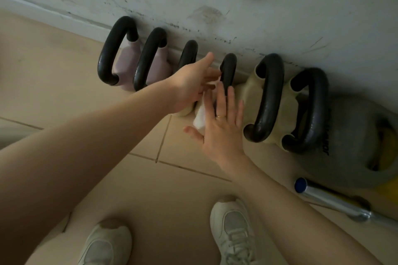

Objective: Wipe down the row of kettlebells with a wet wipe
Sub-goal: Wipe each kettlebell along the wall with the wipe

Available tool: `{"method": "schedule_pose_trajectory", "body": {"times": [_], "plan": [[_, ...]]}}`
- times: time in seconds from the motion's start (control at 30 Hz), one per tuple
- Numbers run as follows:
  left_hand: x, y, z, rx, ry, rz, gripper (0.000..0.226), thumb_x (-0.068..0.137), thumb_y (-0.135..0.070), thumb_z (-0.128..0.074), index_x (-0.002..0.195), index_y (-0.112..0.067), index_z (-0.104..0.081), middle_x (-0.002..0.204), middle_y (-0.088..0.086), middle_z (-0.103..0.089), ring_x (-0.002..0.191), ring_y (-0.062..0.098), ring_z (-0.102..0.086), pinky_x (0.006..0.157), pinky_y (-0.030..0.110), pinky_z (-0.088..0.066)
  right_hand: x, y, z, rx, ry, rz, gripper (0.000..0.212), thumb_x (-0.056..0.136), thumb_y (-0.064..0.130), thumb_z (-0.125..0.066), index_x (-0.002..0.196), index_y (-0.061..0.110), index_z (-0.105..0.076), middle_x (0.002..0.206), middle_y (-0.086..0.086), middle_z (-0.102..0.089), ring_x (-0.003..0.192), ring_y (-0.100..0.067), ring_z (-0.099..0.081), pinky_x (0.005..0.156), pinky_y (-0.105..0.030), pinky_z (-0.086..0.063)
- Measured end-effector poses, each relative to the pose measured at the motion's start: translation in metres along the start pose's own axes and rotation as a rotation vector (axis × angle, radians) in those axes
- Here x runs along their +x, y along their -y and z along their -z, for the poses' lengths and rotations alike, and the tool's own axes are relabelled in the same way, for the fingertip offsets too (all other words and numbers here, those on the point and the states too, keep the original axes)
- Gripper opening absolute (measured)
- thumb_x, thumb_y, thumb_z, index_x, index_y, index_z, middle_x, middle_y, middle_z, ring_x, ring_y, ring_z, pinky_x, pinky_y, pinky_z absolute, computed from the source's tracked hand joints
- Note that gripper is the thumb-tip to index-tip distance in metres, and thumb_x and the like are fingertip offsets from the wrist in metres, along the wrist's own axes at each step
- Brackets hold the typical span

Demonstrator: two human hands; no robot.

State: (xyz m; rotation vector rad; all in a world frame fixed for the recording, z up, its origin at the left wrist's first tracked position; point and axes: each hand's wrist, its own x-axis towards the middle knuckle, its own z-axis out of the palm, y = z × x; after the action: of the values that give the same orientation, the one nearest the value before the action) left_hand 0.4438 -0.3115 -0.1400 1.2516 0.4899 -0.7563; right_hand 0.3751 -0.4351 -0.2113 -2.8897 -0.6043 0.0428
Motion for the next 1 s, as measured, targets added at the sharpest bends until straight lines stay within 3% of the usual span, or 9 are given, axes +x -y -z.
{"method": "schedule_pose_trajectory", "body": {"times": [0.23, 0.37, 0.47, 0.63, 0.73, 0.83, 0.9, 0.93, 1.0], "plan": [[-0.012, 0.013, 0.003, -0.113, -0.092, -0.172, 0.059, 0.099, -0.046, -0.020, 0.138, -0.008, -0.041, 0.148, 0.006, -0.041, 0.138, 0.015, -0.034, 0.112, 0.024, -0.022, 0.019, -0.017, 0.008, -0.604, 0.075, 0.403, 0.034, 0.084, 0.020, -0.047, 0.103, 0.005, -0.069, 0.116, -0.011, -0.066, 0.129, -0.031, -0.046, 0.115, -0.046, 0.003], [-0.009, 0.010, 0.007, -0.147, -0.112, -0.168, 0.062, 0.097, -0.052, -0.018, 0.135, -0.011, -0.045, 0.141, 0.006, -0.049, 0.131, 0.018, -0.044, 0.116, 0.034, -0.026, 0.032, -0.026, 0.019, -0.639, 0.028, 0.598, 0.046, 0.088, 0.011, -0.026, 0.083, 0.010, -0.072, 0.087, -0.007, -0.068, 0.099, -0.030, -0.063, 0.110, -0.043, -0.023], [-0.006, 0.011, 0.007, -0.174, -0.128, -0.162, 0.062, 0.097, -0.052, -0.018, 0.133, -0.011, -0.048, 0.137, 0.006, -0.053, 0.128, 0.018, -0.048, 0.113, 0.034, -0.030, 0.047, -0.027, 0.031, -0.618, -0.001, 0.537, 0.036, 0.084, 0.028, -0.045, 0.086, 0.004, -0.071, 0.093, -0.011, -0.067, 0.097, -0.031, -0.062, 0.107, -0.042, -0.026], [-0.007, 0.012, -0.001, -0.131, -0.146, -0.137, 0.057, 0.098, -0.051, -0.023, 0.125, -0.012, -0.053, 0.122, 0.002, -0.058, 0.115, 0.014, -0.051, 0.107, 0.027, -0.031, 0.037, -0.021, 0.017, -0.646, 0.051, 0.675, 0.027, 0.079, 0.013, -0.047, 0.081, 0.000, -0.071, 0.078, -0.009, -0.066, 0.090, -0.033, -0.048, 0.105, -0.042, -0.031], [-0.005, 0.012, -0.001, -0.145, -0.148, -0.150, 0.054, 0.097, -0.050, -0.024, 0.122, -0.012, -0.053, 0.117, 0.001, -0.058, 0.110, 0.011, -0.052, 0.102, 0.025, -0.033, 0.054, -0.032, 0.025, -0.523, -0.049, 0.630, 0.031, 0.081, 0.022, -0.048, 0.074, 0.004, -0.071, 0.076, -0.013, -0.067, 0.085, -0.032, -0.062, 0.107, -0.045, -0.036], [-0.003, 0.013, -0.001, -0.129, -0.158, -0.147, 0.051, 0.098, -0.050, -0.023, 0.118, -0.014, -0.053, 0.112, -0.001, -0.058, 0.107, 0.009, -0.052, 0.101, 0.024, -0.033, 0.053, -0.024, 0.029, -0.543, 0.055, 0.528, 0.035, 0.087, 0.028, -0.044, 0.093, 0.005, -0.071, 0.101, -0.016, -0.068, 0.108, -0.034, -0.059, 0.111, -0.045, -0.033], [-0.003, 0.014, -0.002, -0.120, -0.170, -0.141, 0.050, 0.098, -0.050, -0.023, 0.116, -0.014, -0.053, 0.105, -0.004, -0.058, 0.101, 0.007, -0.053, 0.101, 0.023, -0.032, 0.042, -0.021, 0.018, -0.631, 0.203, 0.551, 0.040, 0.094, 0.023, -0.036, 0.123, 0.005, -0.056, 0.131, -0.015, -0.054, 0.130, -0.032, -0.041, 0.117, -0.042, -0.009], [-0.003, 0.014, -0.002, -0.120, -0.170, -0.141, 0.052, 0.098, -0.050, -0.023, 0.119, -0.013, -0.053, 0.105, -0.005, -0.058, 0.103, 0.007, -0.052, 0.101, 0.023, -0.032, 0.041, -0.020, 0.021, -0.623, 0.259, 0.580, 0.039, 0.093, 0.021, -0.037, 0.122, 0.005, -0.057, 0.131, -0.014, -0.055, 0.130, -0.031, -0.042, 0.116, -0.041, -0.002], [-0.003, 0.013, -0.002, -0.134, -0.172, -0.153, 0.057, 0.098, -0.048, -0.022, 0.128, -0.008, -0.050, 0.117, -0.001, -0.058, 0.112, 0.011, -0.049, 0.103, 0.023, -0.031, 0.050, -0.025, 0.026, -0.539, 0.181, 0.601, 0.035, 0.086, 0.024, -0.043, 0.095, 0.006, -0.071, 0.108, -0.015, -0.067, 0.115, -0.032, -0.057, 0.114, -0.043, -0.013]]}}
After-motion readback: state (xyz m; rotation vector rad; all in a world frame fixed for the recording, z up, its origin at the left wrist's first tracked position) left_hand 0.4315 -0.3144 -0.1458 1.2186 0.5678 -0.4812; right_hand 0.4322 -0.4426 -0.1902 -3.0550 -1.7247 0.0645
